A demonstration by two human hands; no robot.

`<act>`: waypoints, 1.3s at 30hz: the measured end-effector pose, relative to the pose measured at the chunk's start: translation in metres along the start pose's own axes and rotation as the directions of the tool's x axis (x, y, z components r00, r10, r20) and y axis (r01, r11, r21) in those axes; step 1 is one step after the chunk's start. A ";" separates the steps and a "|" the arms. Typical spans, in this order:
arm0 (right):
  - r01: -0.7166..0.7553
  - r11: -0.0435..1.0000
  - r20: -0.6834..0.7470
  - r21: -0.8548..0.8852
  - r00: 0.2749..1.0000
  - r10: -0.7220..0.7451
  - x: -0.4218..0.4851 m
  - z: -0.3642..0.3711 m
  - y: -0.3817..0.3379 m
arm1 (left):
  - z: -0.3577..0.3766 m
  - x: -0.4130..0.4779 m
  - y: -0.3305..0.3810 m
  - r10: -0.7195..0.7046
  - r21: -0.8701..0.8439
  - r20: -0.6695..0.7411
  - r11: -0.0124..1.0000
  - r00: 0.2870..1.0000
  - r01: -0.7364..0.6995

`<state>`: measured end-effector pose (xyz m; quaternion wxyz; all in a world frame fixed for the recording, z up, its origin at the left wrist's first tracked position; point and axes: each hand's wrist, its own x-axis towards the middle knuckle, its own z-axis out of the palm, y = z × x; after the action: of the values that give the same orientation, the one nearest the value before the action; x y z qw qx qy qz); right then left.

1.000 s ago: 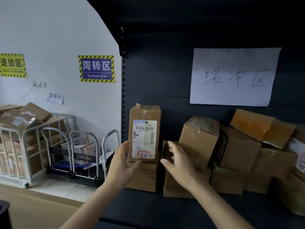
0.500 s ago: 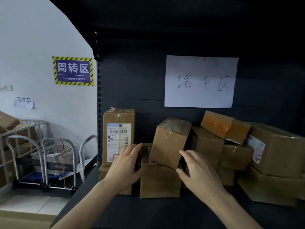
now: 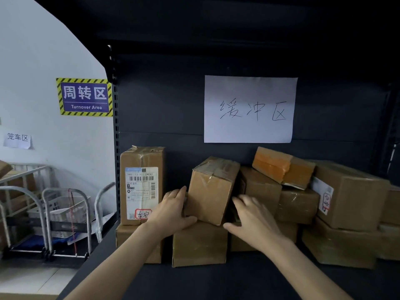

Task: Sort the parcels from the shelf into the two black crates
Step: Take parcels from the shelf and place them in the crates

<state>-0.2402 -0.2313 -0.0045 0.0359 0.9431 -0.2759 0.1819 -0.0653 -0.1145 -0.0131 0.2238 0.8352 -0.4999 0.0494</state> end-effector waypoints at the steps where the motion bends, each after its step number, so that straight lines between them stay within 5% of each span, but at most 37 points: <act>1: 0.003 0.999 0.008 0.035 1.000 -0.003 0.003 0.002 -0.001 | 0.001 0.003 0.000 -0.009 -0.044 0.018 0.999 1.000 0.010; 17: 0.012 0.879 -0.126 0.477 0.991 0.055 0.002 0.022 -0.001 | 0.008 -0.019 0.014 0.111 -0.294 -0.164 0.943 0.980 -0.156; 30: -0.004 0.896 -0.048 0.444 0.998 0.029 -0.010 0.041 -0.007 | -0.014 -0.021 0.034 0.240 0.047 -0.234 0.971 0.942 -0.235; 39: -0.217 0.851 -0.035 0.477 0.963 0.266 -0.023 0.038 0.037 | 0.002 -0.016 0.041 0.237 0.021 -0.272 0.970 0.932 -0.241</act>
<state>-0.2656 -0.2569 -0.0491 -0.2027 0.8711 -0.3379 0.2930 -0.1086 -0.1189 -0.0065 0.2881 0.7520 -0.5624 0.1876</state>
